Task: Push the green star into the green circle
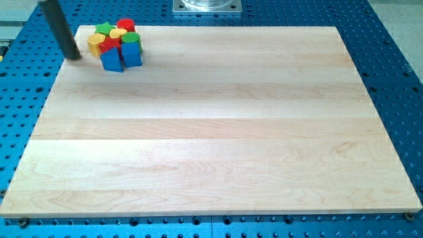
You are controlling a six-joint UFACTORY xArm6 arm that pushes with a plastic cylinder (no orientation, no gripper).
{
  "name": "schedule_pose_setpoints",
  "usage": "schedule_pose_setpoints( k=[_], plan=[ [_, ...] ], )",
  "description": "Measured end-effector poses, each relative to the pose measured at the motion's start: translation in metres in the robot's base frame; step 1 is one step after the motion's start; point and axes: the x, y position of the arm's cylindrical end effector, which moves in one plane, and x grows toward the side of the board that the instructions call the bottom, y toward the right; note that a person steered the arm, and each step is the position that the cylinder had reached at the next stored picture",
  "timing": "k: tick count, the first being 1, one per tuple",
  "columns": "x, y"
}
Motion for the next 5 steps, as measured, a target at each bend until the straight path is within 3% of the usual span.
schedule_pose_setpoints(
  k=[1,2,3,4,5],
  plan=[
    [-0.06,0.018],
    [-0.067,0.071],
    [-0.049,0.111],
    [0.011,0.132],
    [-0.033,0.124]
  ],
)
